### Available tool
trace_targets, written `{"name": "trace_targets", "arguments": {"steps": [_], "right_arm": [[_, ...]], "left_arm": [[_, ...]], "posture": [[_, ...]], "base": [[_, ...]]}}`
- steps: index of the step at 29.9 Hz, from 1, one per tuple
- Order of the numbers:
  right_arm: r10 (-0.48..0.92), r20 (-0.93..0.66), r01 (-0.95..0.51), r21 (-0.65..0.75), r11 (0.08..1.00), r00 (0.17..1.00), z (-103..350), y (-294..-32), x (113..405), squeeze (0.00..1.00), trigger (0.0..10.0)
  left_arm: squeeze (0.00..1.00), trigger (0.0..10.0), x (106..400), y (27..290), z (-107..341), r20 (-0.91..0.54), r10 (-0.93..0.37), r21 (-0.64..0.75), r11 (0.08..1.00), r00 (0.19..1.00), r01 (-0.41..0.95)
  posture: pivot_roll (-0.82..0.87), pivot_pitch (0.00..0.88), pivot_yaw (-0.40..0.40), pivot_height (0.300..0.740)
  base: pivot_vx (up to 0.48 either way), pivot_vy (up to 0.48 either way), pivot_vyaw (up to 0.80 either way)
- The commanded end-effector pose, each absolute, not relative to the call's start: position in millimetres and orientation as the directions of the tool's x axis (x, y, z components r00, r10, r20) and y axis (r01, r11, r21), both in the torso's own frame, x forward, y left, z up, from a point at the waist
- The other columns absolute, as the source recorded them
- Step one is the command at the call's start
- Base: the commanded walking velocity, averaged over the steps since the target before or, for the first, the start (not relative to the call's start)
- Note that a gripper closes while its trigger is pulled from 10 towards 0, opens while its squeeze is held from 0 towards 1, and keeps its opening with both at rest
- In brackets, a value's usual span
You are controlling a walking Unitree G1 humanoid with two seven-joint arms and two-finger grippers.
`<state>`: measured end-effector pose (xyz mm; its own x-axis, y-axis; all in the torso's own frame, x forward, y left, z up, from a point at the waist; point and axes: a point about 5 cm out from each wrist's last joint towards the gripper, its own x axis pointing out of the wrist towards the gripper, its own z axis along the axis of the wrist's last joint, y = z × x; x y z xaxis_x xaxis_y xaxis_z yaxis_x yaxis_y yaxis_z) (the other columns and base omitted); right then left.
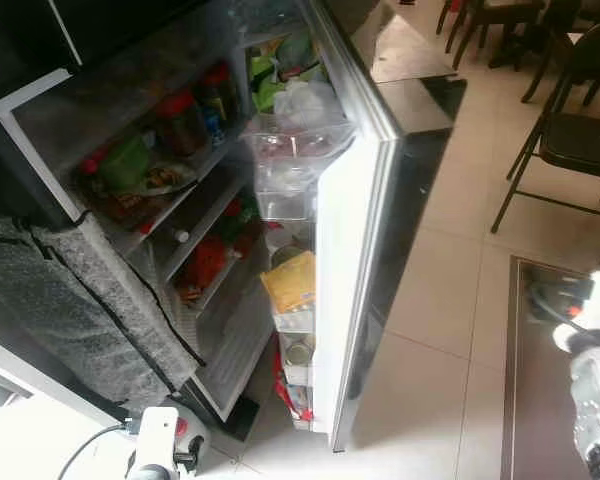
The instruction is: Restocking fridge
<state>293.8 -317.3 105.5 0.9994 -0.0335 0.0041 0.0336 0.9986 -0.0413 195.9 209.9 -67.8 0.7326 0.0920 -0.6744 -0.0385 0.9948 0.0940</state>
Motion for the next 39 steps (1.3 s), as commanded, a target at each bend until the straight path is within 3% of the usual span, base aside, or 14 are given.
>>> {"name": "trace_targets", "arguments": {"steps": [1,8,14,16,21,28,31,39], "right_arm": [[0.118,0.019,-0.117,-0.054,0.992,0.993,118,-306,302,0.00,10.0],[0.312,0.068,-0.310,-0.043,0.950,0.948,136,-274,315,0.00,10.0],[0.515,0.090,-0.512,-0.051,0.857,0.853,147,-235,319,0.00,10.0],[0.643,0.083,-0.640,-0.066,0.766,0.761,152,-210,314,0.00,10.0],[0.695,0.033,-0.692,-0.074,0.718,0.718,150,-207,303,0.00,10.0],[0.654,-0.101,-0.662,-0.110,0.741,0.749,135,-230,289,0.00,10.0],[0.665,-0.098,-0.672,-0.096,0.734,0.740,137,-229,287,0.00,10.0],[0.806,-0.093,-0.811,-0.058,0.582,0.585,143,-192,287,0.00,10.0]], "left_arm": [[0.00,10.0,188,214,-72,-0.698,0.094,0.110,0.994,0.710,-0.023],[0.00,10.0,188,214,-72,-0.699,0.093,0.110,0.994,0.709,-0.022],[0.00,10.0,189,214,-71,-0.697,0.093,0.109,0.994,0.711,-0.022],[0.00,10.0,189,215,-71,-0.696,0.095,0.110,0.994,0.712,-0.025],[0.00,10.0,188,215,-71,-0.696,0.098,0.109,0.994,0.711,-0.029],[0.00,10.0,184,213,-74,-0.708,0.089,0.103,0.994,0.701,-0.022],[0.00,10.0,184,213,-74,-0.708,0.089,0.100,0.995,0.701,-0.025],[0.00,10.0,185,216,-72,-0.699,0.109,0.110,0.993,0.707,-0.045]], "posture": [[-0.08,0.055,0.062,0.740],[-0.08,0.068,0.063,0.740],[-0.07,0.076,0.063,0.740],[-0.07,0.081,0.062,0.740],[-0.07,0.087,0.058,0.740],[-0.08,0.097,0.054,0.740],[-0.08,0.099,0.055,0.740],[-0.05,0.097,0.039,0.740]], "base": [[0.000,0.000,0.00],[0.000,0.000,0.00],[0.000,0.000,0.00],[0.000,0.000,0.00],[0.000,0.000,0.00],[0.000,0.000,0.00],[0.000,0.000,0.00],[0.000,0.000,0.00]]}}
